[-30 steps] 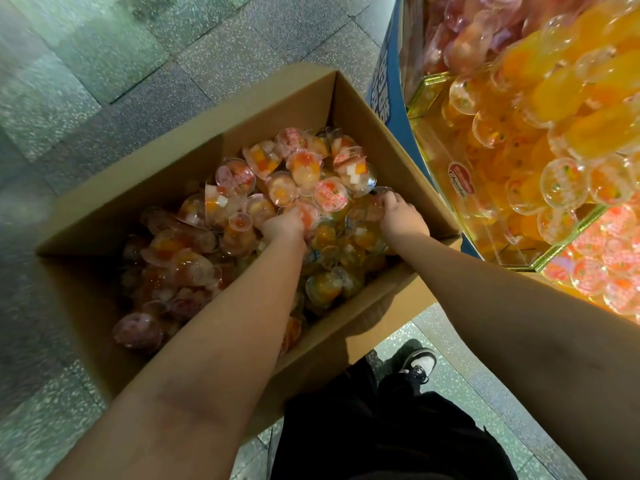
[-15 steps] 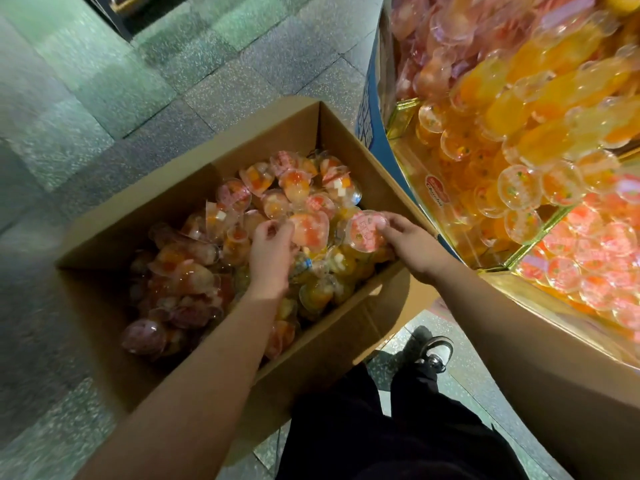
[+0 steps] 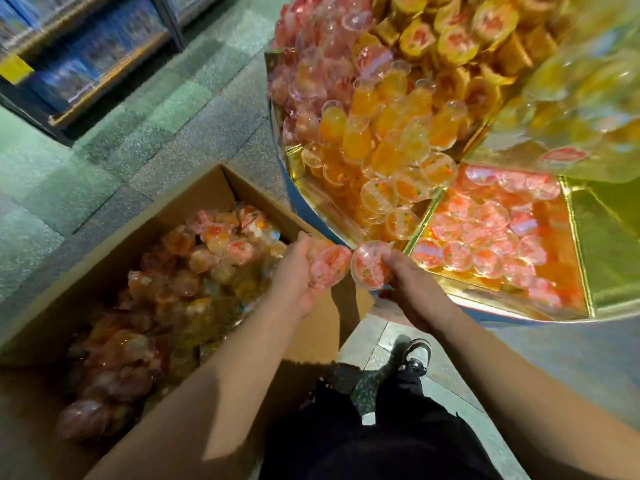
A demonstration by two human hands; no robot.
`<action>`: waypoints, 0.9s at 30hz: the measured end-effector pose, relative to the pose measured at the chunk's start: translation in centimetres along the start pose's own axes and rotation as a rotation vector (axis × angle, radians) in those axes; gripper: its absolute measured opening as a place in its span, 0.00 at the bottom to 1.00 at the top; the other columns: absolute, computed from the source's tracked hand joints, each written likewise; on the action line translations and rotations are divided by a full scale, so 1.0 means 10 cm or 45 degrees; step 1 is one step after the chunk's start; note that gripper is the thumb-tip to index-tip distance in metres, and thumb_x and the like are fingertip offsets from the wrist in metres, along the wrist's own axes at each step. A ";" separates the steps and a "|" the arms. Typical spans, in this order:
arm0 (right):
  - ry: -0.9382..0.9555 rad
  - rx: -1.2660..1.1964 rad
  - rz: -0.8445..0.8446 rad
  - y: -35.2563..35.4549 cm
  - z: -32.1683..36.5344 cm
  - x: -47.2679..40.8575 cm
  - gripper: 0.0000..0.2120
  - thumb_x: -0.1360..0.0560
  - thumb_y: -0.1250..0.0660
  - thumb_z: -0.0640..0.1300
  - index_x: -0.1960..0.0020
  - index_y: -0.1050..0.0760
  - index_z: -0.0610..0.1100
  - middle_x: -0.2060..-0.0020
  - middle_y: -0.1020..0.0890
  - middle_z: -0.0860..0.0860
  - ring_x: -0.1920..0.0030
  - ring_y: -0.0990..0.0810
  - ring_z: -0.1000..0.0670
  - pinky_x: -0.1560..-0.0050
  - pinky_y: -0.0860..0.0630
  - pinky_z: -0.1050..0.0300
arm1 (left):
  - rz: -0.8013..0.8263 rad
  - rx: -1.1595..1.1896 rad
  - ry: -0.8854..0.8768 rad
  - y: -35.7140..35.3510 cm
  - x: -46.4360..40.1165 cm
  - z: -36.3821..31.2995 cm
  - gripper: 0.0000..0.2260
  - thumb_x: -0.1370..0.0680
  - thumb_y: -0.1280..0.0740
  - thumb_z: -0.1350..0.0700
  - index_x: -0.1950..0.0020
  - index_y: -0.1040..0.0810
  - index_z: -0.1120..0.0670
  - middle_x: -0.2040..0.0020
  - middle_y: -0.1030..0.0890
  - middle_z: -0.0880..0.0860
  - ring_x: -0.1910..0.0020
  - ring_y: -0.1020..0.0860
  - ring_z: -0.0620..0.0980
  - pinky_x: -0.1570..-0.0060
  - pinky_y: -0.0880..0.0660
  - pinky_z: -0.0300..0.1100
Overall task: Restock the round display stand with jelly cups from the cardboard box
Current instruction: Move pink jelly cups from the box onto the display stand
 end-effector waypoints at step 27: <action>-0.082 -0.591 -0.395 3.13 -0.11 0.10 0.28 0.24 0.29 0.49 0.28 0.34 0.45 0.37 0.21 0.42 0.54 0.16 0.47 0.58 0.23 0.56 | 0.306 -0.366 0.031 -3.38 -0.47 0.88 0.26 0.23 0.36 0.37 0.32 0.27 0.52 0.34 0.24 0.56 0.47 0.17 0.57 0.57 0.19 0.48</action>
Point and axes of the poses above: each hand's wrist, its own x-axis away from the middle knuckle, its own y-axis out of the back of the hand, z = x × y, the point moved 5 cm from there along -x, towards the middle knuckle
